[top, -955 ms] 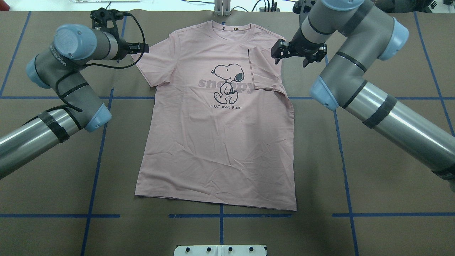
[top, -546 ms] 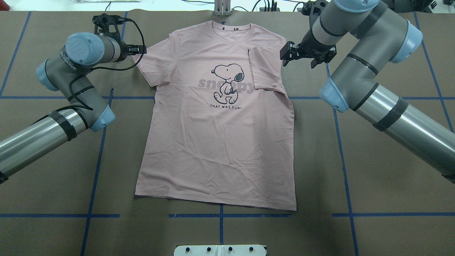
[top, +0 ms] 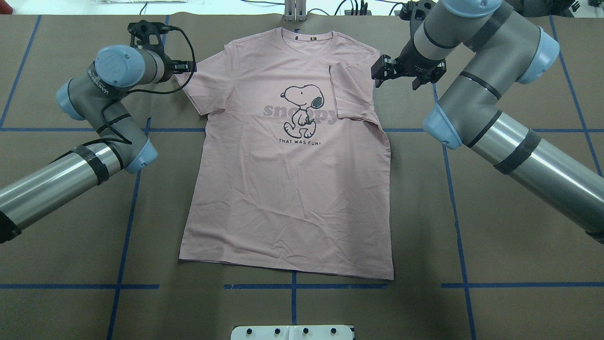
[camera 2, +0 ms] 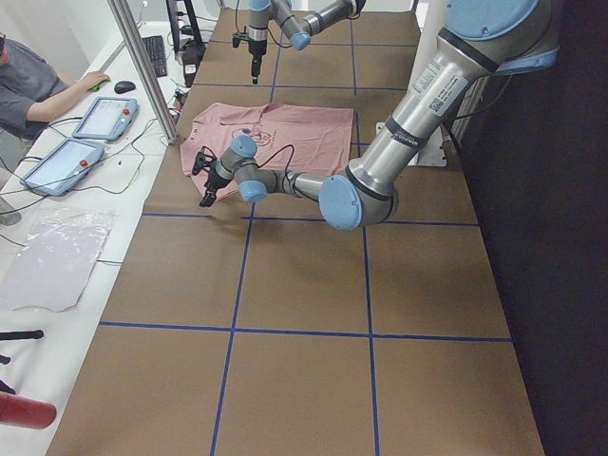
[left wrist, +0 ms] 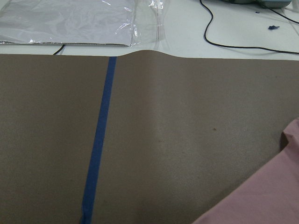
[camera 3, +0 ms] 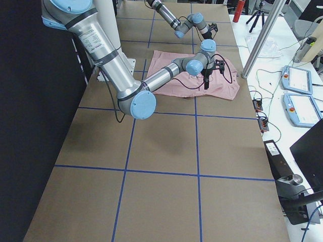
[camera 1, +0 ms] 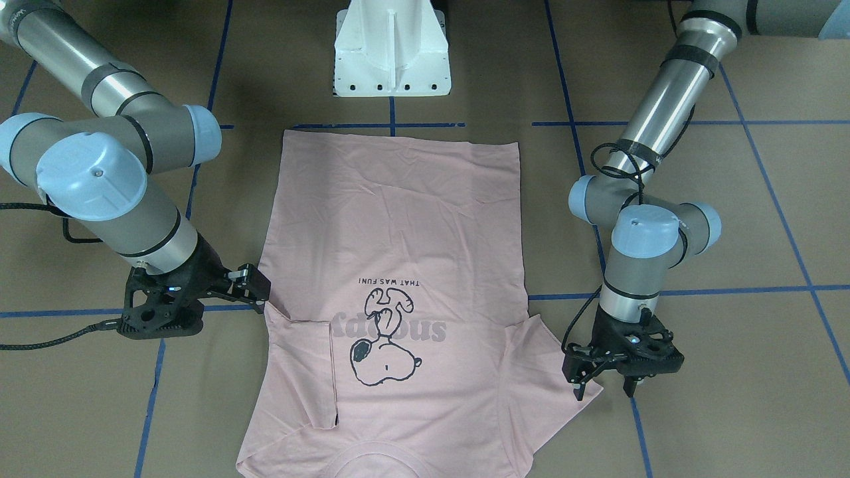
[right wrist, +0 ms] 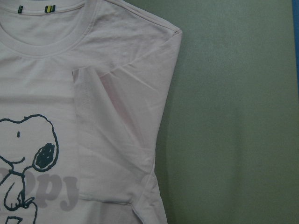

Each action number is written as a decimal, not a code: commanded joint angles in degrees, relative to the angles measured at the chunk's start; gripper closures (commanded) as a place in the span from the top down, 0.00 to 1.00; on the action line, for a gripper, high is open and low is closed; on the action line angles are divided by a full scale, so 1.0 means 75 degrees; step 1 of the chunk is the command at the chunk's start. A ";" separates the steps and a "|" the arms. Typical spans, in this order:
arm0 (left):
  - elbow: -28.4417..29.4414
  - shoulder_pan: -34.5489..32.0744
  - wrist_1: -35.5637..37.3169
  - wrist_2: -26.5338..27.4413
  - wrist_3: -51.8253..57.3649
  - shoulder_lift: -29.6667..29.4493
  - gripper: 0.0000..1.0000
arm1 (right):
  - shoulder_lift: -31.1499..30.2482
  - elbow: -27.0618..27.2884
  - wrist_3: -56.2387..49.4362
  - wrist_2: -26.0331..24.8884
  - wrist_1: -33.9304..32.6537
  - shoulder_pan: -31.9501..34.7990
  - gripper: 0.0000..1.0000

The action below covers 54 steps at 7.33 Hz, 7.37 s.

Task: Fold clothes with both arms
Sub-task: 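Release the folded sleeve with the right gripper while the left arm approaches, then fold the other sleeve inward with the left gripper while the right gripper moves nearer, then move the right gripper to the hem corner nearest the robot while the left gripper lowers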

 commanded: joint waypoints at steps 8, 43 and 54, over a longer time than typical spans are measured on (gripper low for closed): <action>0.0032 0.0159 0.0008 -0.0015 -0.0012 -0.0036 0.13 | -0.0002 -0.0015 0.0107 0.0007 0.0057 -0.0027 1.00; -0.7561 0.1519 0.5528 -0.1480 -0.1453 0.1910 1.00 | -0.3611 0.4426 0.5275 -0.4294 -0.0670 -0.5640 0.99; -0.7608 0.1507 0.5539 -0.1492 -0.1441 0.1898 1.00 | -0.3599 0.4368 0.5252 -0.3872 -0.0670 -0.5652 0.30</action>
